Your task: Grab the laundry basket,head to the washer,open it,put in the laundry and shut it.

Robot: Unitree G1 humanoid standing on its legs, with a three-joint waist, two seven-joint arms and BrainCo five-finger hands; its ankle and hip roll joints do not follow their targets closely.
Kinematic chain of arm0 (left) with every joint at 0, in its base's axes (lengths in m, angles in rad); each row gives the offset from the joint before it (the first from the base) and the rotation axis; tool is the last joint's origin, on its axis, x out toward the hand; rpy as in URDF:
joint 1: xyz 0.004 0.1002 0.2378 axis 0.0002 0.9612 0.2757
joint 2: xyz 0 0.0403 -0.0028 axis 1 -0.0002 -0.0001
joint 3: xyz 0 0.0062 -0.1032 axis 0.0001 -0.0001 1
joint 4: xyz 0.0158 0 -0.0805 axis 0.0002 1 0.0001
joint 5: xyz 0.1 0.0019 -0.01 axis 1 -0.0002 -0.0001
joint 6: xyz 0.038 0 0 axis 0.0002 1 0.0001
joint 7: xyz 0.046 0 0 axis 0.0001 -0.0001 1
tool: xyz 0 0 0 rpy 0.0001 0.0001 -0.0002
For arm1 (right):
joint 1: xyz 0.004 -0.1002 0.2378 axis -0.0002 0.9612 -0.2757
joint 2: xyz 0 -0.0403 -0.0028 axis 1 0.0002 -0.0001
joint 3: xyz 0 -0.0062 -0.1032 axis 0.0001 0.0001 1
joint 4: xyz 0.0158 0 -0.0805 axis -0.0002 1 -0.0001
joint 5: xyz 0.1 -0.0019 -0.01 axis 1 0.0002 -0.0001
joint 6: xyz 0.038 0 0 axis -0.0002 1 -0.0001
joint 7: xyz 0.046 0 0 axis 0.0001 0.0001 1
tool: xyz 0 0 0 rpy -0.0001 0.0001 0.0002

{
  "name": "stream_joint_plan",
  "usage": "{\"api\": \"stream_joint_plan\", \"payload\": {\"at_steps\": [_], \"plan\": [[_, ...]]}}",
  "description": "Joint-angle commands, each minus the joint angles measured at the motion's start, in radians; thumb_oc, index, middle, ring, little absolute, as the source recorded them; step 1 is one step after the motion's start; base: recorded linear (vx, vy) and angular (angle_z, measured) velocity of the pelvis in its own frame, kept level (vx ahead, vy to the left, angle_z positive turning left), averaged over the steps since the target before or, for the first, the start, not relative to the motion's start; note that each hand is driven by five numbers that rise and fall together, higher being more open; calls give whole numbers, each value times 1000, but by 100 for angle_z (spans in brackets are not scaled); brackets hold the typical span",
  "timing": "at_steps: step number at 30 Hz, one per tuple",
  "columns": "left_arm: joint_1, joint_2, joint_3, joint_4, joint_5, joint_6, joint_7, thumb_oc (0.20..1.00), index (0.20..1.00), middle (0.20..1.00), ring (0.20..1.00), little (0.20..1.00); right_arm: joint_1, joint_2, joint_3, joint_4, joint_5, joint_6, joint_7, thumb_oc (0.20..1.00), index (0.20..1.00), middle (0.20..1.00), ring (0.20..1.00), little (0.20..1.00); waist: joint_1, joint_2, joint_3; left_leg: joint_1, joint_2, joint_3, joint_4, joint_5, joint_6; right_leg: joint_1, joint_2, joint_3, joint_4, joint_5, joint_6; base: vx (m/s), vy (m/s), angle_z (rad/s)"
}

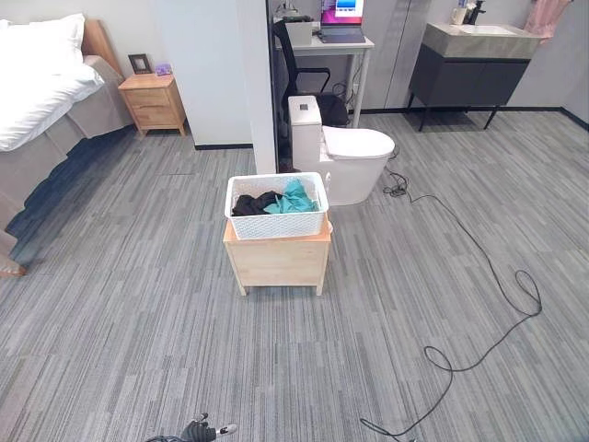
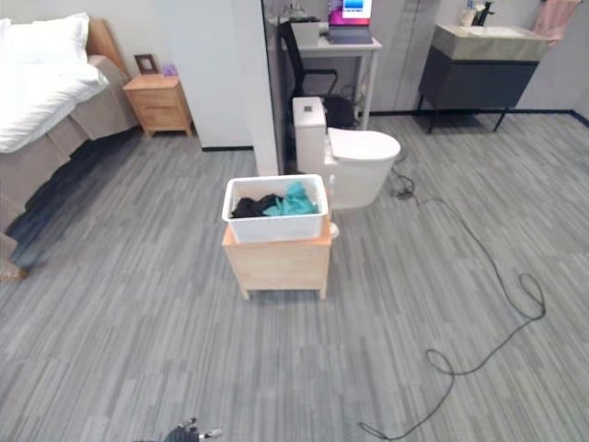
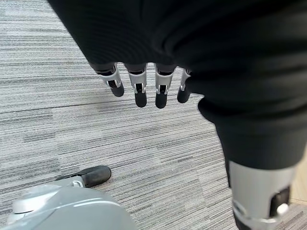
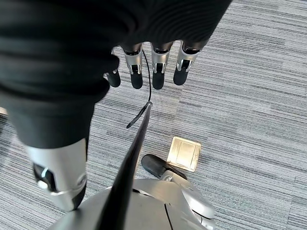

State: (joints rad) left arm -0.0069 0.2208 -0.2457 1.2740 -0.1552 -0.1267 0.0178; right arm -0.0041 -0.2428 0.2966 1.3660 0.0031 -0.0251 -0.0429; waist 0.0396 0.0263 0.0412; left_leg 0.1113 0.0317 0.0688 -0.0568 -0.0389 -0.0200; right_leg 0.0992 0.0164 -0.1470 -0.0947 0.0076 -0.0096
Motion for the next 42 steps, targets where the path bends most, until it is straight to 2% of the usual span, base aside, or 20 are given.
{"api": "stream_joint_plan", "payload": {"at_steps": [1, 12, 30, 42], "plan": [[-49, -26, -30, 45, 11, -23, 1, 1000, 1000, 1000, 1000, 1000, -6, -10, 19, 112, -28, 12, -7, 1000, 1000, 1000, 1000, 1000, -1, -23, -31, -27, 30, -7, -30, 21, -36, 4, -143, 2, 7, -2, 142, 0, 0, 0], [-47, -35, -24, 49, 6, -25, 11, 1000, 1000, 1000, 1000, 1000, -3, -18, 6, 121, -30, 14, -14, 1000, 1000, 1000, 1000, 1000, -3, -16, -33, -25, 29, -8, -30, 23, -37, 9, -143, -5, 7, -4, 139, 0, 0, 0], [-48, -14, -6, 75, 3, -19, 15, 1000, 1000, 1000, 1000, 1000, -2, 5, 36, 91, -19, -1, -5, 1000, 1000, 1000, 1000, 1000, -2, -33, -35, -33, 33, -7, -30, 28, -40, 4, -137, -3, 7, -1, 137, 0, 0, 0], [-47, -10, 1, 70, 3, -20, 15, 1000, 1000, 1000, 1000, 1000, -5, -4, 27, 101, -16, 2, -5, 1000, 1000, 1000, 1000, 1000, -1, -32, -32, -31, 34, -8, -30, 25, -42, 8, -138, -7, 7, -5, 137, 2, -3, 0]]}}
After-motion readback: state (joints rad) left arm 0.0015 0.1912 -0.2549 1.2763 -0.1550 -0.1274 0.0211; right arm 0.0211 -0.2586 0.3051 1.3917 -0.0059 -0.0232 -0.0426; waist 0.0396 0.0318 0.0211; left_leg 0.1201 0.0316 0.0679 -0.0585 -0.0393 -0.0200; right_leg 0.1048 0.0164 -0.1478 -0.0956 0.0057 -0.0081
